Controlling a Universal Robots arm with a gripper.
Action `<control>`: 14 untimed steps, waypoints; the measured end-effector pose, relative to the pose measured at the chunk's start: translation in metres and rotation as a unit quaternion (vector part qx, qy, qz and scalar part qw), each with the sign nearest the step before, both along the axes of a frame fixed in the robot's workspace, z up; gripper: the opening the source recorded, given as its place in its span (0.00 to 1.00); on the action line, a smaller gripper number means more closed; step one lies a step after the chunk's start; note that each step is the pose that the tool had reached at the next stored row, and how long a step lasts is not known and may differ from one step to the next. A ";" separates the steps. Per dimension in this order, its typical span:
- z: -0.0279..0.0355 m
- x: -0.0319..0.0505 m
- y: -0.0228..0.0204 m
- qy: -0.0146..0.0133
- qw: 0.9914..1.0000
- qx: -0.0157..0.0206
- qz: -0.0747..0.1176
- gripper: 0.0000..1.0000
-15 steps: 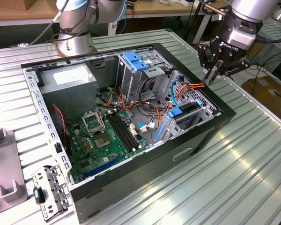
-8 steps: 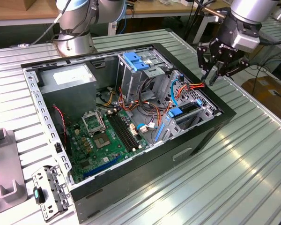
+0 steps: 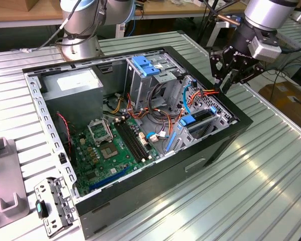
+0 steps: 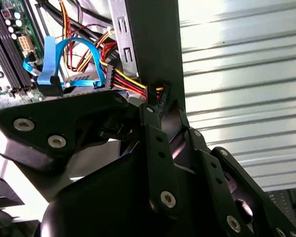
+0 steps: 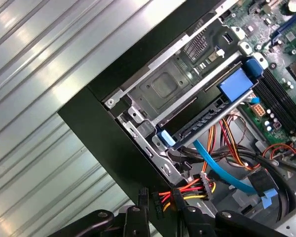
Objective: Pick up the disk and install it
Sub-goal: 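Insert the first disk wire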
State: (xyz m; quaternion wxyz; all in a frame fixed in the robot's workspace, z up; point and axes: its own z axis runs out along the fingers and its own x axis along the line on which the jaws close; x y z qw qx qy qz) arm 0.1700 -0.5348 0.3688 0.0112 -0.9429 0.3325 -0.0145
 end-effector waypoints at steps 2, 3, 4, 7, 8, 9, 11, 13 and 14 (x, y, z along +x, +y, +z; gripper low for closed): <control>-0.0010 0.0014 0.0000 0.000 1.000 0.000 0.013 0.32; -0.0012 0.0032 0.0000 0.000 1.000 0.000 0.019 0.32; -0.0012 0.0034 0.0001 0.000 1.000 0.000 0.023 0.32; -0.0012 0.0034 0.0000 0.000 1.000 0.000 0.028 0.32; -0.0012 0.0035 0.0000 0.000 1.000 0.000 0.028 0.32; -0.0014 0.0035 0.0000 0.000 1.000 0.000 0.028 0.32; -0.0035 0.0035 -0.0001 0.000 1.000 0.000 0.028 0.32; -0.0041 0.0035 0.0000 0.000 1.000 0.000 0.029 0.32; -0.0036 0.0035 0.0000 0.000 1.000 0.002 0.029 0.30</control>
